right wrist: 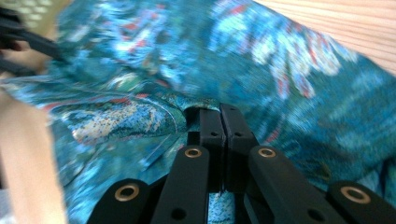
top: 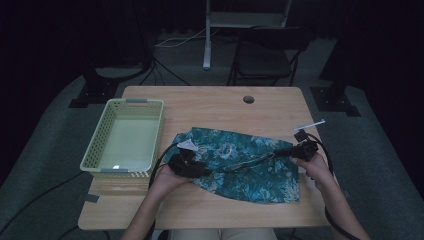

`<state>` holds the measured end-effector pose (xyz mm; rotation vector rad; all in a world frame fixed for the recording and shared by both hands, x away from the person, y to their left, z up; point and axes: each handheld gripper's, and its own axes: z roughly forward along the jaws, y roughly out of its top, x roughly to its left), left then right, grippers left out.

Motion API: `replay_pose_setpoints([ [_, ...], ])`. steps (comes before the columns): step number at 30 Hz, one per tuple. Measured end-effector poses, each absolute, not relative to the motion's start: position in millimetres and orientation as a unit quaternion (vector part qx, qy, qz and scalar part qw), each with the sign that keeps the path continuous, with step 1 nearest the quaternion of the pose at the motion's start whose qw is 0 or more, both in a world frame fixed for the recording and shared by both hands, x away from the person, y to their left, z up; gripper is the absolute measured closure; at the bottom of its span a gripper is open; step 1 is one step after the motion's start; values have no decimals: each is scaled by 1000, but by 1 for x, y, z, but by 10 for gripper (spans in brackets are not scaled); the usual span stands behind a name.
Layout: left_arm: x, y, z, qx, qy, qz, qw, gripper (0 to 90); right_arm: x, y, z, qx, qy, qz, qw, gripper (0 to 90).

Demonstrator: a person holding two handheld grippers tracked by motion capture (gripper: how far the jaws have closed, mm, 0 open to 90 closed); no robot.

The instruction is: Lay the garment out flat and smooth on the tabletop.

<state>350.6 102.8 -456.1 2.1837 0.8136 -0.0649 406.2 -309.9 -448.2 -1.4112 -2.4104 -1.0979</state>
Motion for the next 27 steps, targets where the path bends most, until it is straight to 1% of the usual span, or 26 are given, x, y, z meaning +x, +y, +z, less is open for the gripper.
replay_pose_setpoints([
  [2, 350, 100, -457, 866, 314, -23, 388, 554, 411, -308, -453, -484, -801, -347, 63, 890],
  [4, 351, 96, -457, 873, 307, -13, 378, 629, 415, -307, -456, -494, -800, -335, 60, 890],
  [5, 351, 94, -457, 875, 305, -11, 377, 713, 416, -306, -458, -499, -799, -330, 58, 890],
  [6, 352, 94, -457, 873, 306, -9, 379, 775, 417, -306, -458, -501, -798, -330, 58, 890],
  [9, 356, 97, -457, 866, 320, -7, 384, 889, 419, -306, -460, -506, -795, -330, 58, 890],
  [11, 356, 97, -459, 868, 320, -18, 379, 898, 420, -307, -461, -507, -795, -328, 58, 890],
  [14, 352, 95, -466, 881, 316, -18, 352, 900, 419, -306, -463, -504, -798, -323, 61, 890],
  [16, 348, 97, -468, 879, 317, -31, 355, 900, 417, -306, -465, -500, -800, -325, 69, 890],
  [19, 335, 98, -466, 889, 302, -38, 343, 900, 410, -304, -465, -485, -808, -326, 74, 890],
  [22, 312, 98, -464, 901, 274, -61, 331, 900, 393, -301, -465, -455, -825, -327, 78, 890],
  [27, 267, 97, -461, 916, 230, -85, 318, 900, 350, -299, -465, -406, -850, -325, 86, 890],
])
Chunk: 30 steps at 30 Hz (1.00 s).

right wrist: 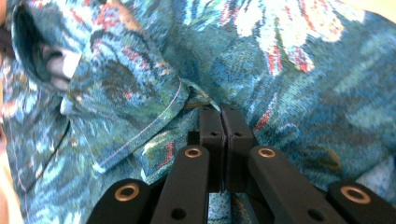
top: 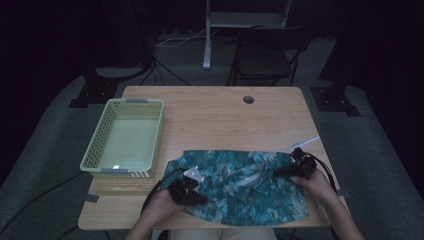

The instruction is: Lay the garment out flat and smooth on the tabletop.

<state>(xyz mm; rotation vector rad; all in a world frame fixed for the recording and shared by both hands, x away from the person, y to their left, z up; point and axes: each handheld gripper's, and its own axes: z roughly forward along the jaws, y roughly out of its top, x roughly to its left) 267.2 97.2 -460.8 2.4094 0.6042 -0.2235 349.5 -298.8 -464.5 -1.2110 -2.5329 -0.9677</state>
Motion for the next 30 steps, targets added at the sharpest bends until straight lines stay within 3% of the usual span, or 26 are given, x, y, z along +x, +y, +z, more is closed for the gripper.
replay_pose_setpoints([
  [4, 258, 101, -440, 906, 222, -72, 353, 900, 328, -302, -452, -378, -852, -350, 98, 890],
  [6, 263, 106, -416, 892, 233, -30, 386, 900, 323, -314, -419, -368, -830, -411, 82, 890],
  [8, 274, 107, -405, 886, 242, -10, 396, 900, 324, -315, -413, -366, -831, -413, 72, 890],
  [11, 298, 99, -410, 889, 247, -22, 384, 900, 341, -311, -401, -370, -838, -395, 63, 890],
  [14, 323, 84, -420, 902, 244, -42, 354, 900, 367, -297, -405, -368, -856, -353, 89, 892],
  [15, 336, 82, -417, 897, 258, -23, 359, 900, 378, -291, -405, -360, -859, -349, 103, 893],
  [16, 353, 84, -408, 886, 283, 22, 367, 900, 406, -291, -390, -397, -829, -384, 88, 891],
  [17, 367, 88, -399, 867, 311, 66, 384, 900, 406, -291, -390, -397, -829, -384, 88, 891],
  [18, 386, 98, -387, 827, 363, 114, 414, 896, 417, -296, -379, -433, -804, -403, 57, 890],
  [19, 402, 110, -377, 789, 408, 148, 434, 838, 440, -312, -352, -523, -727, -443, -38, 709],
  [20, 414, 121, -369, 755, 442, 177, 451, 838, 440, -312, -352, -523, -727, -443, -38, 709],
  [21, 424, 128, -363, 736, 469, 220, 436, 713, 445, -322, -343, -567, -675, -467, -65, 624],
  [22, 428, 132, -362, 736, 473, 231, 425, 646, 449, -331, -338, -593, -633, -493, -66, 620],
  [24, 433, 136, -367, 745, 479, 212, 413, 527, 454, -333, -340, -603, -631, -484, -60, 529],
  [30, 407, 121, -402, 788, 439, 121, 415, 527, 443, -306, -381, -569, -710, -413, -28, 481],
])
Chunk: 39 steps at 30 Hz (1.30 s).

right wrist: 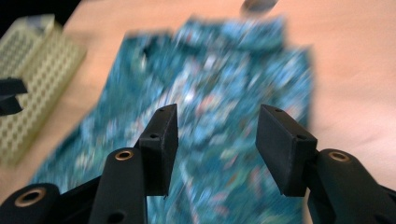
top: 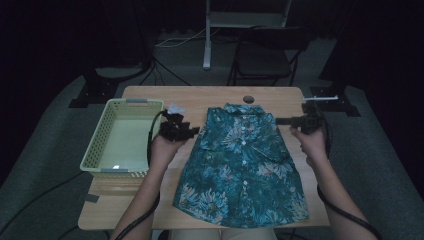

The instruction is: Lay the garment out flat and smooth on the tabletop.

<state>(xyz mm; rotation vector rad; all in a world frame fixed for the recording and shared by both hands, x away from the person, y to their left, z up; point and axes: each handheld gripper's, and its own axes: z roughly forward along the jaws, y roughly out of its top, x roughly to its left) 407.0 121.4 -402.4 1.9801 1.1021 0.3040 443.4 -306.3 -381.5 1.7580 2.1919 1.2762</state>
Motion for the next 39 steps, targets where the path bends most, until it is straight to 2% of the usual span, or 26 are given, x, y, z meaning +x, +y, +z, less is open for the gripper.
replay_pose_setpoints([
  [4, 382, 109, -428, 820, 409, 97, 389, 527, 417, -284, -412, 538, 748, 388, 18, 455],
  [10, 368, 108, -452, 835, 406, 93, 360, 528, 387, -266, -443, 515, 784, 340, 75, 430],
  [15, 363, 108, -466, 841, 407, 86, 345, 528, 378, -259, -462, 505, 800, 306, 105, 430],
  [23, 353, 106, -468, 839, 403, 88, 355, 529, 378, -260, -464, 467, 827, 275, 149, 418],
  [28, 343, 96, -469, 840, 392, 78, 367, 529, 388, -271, -464, 456, 836, 271, 142, 379],
  [39, 326, 77, -471, 850, 362, 79, 373, 529, 400, -297, -465, 421, 853, 280, 129, 375],
])
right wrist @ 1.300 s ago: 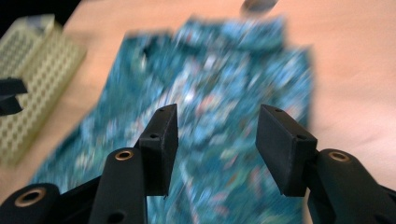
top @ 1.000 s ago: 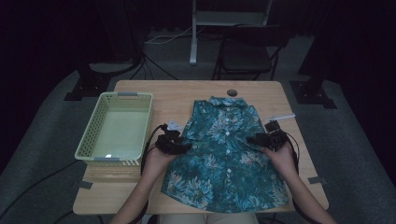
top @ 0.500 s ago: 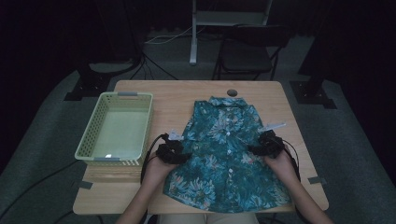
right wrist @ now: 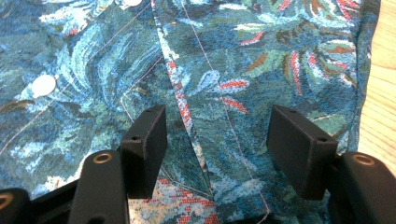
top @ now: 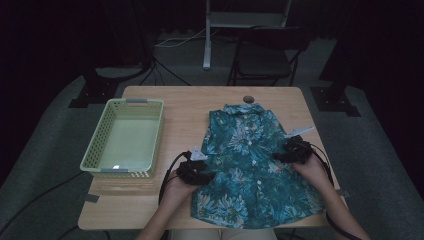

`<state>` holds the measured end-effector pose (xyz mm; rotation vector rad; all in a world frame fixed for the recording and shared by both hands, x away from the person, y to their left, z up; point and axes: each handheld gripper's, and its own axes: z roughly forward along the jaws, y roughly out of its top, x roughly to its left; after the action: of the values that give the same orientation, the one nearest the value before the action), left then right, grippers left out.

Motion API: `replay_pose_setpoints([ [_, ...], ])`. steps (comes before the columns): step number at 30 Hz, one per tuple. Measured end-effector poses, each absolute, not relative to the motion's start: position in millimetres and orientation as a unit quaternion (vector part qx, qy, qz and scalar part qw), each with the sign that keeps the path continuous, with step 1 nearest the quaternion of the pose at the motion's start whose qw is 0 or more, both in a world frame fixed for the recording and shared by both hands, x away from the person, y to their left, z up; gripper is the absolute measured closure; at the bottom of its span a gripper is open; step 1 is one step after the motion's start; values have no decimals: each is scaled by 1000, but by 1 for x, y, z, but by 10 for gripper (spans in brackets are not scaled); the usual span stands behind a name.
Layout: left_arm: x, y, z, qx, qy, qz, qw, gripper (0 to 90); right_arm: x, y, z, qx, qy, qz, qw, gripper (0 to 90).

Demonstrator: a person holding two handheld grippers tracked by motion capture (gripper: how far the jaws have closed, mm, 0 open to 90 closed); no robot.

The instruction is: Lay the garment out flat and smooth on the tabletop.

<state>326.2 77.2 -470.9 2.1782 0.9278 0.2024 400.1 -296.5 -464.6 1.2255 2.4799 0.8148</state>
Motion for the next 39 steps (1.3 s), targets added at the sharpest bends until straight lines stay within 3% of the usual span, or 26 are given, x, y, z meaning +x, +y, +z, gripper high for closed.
replay_pose_setpoints([
  [5, 323, 80, -472, 844, 363, 85, 385, 532, 399, -296, -464, 424, 854, 273, 126, 346],
  [12, 307, 102, -464, 806, 350, 105, 467, 502, 399, -292, -441, 433, 835, 317, 120, 354],
  [23, 290, 122, -474, 791, 361, 112, 481, 474, 423, -258, -426, 403, 852, 313, 114, 556],
  [35, 289, 125, -477, 794, 356, 109, 480, 474, 448, -215, -454, 384, 890, 213, 122, 608],
  [39, 289, 126, -478, 795, 357, 109, 478, 474, 449, -215, -454, 381, 891, 219, 116, 697],
])
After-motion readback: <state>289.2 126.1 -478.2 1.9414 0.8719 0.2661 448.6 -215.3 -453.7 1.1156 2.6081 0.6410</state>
